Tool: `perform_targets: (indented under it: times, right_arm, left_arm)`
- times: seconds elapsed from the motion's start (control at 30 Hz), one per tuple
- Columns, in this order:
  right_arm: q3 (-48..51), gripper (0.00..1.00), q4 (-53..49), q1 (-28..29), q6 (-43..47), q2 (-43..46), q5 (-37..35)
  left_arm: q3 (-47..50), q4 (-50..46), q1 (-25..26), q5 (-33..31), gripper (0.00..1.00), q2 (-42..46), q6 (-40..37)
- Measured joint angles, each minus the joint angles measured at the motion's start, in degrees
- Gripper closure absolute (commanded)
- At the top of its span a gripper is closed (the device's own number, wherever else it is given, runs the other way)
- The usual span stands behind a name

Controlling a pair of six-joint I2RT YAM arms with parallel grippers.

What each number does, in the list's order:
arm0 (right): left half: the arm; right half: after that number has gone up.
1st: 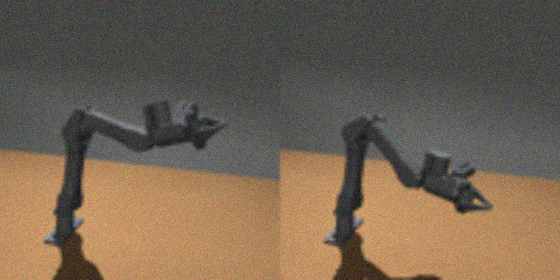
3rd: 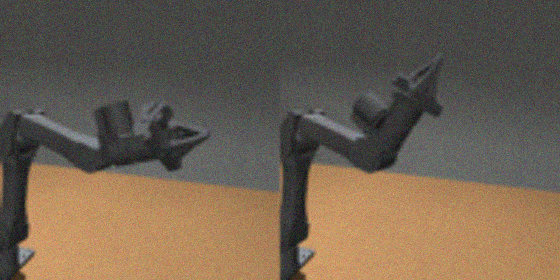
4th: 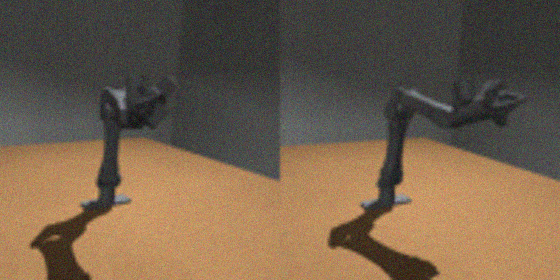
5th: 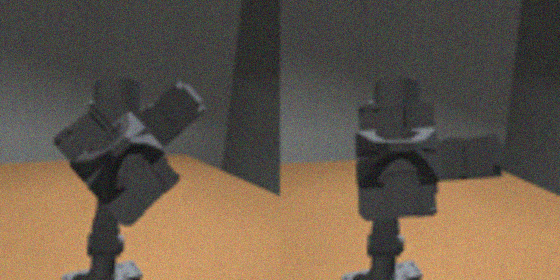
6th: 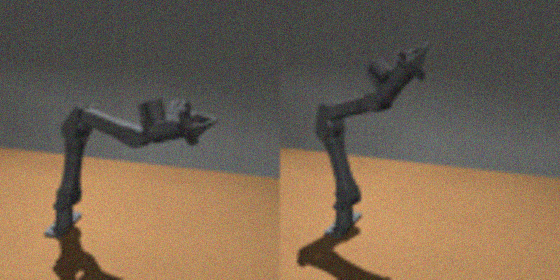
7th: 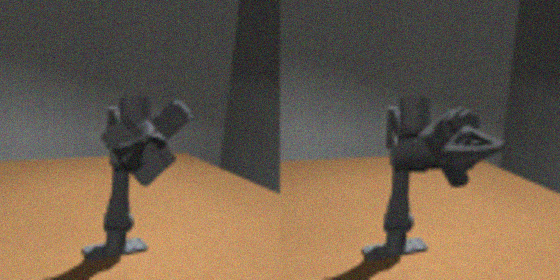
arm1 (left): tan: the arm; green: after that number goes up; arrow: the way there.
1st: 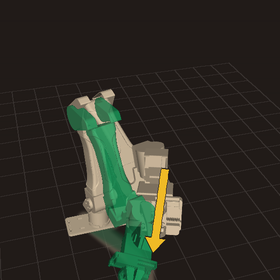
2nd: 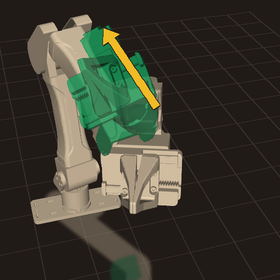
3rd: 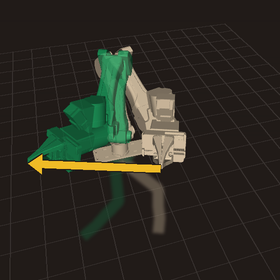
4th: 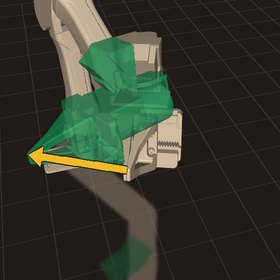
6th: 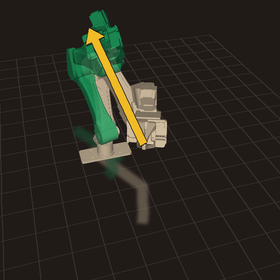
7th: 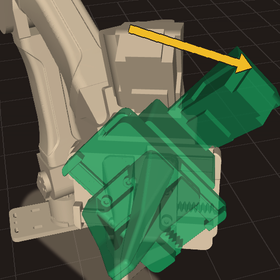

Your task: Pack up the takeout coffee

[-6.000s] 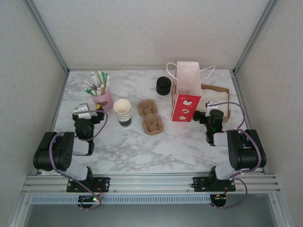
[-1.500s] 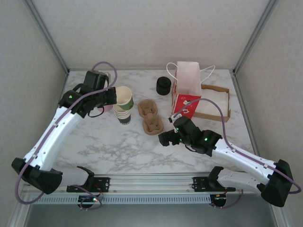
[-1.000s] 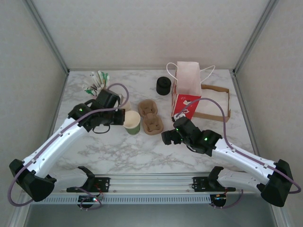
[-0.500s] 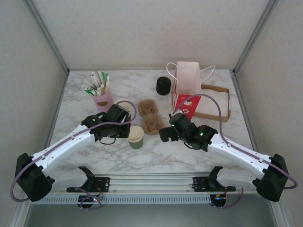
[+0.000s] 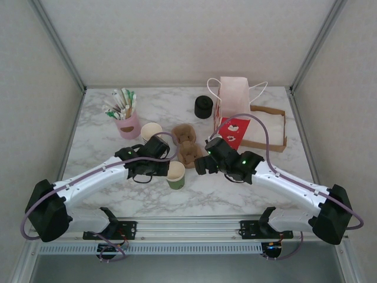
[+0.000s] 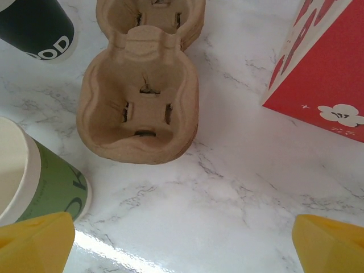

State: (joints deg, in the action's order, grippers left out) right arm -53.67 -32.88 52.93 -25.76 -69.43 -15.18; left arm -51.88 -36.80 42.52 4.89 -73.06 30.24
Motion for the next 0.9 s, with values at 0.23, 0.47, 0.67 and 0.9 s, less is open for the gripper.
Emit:
perform_targets:
  times: [0.23, 0.47, 0.67, 0.9]
  right_arm:
    - [-2.7, 0.01, -1.3, 0.0, 0.0, -2.6, 0.3]
    - [-6.1, 0.01, -1.9, 0.0, -0.2, -6.2, 0.4]
    - [-11.3, 0.01, -4.8, 0.0, -0.9, -10.9, 0.0]
    - [-19.2, 0.01, -8.3, -0.5, -2.7, -16.7, -0.2]
  left_arm:
    - [0.3, 1.9, 0.8, -1.0, 0.83, -0.9, 1.2]
    - [0.8, 2.3, 0.9, -1.5, 0.66, -0.9, 1.6]
    - [0.7, 2.3, 0.9, -1.5, 0.43, -0.2, 1.4]
    - [-1.2, 2.6, 0.9, -2.9, 0.11, 3.2, 0.9]
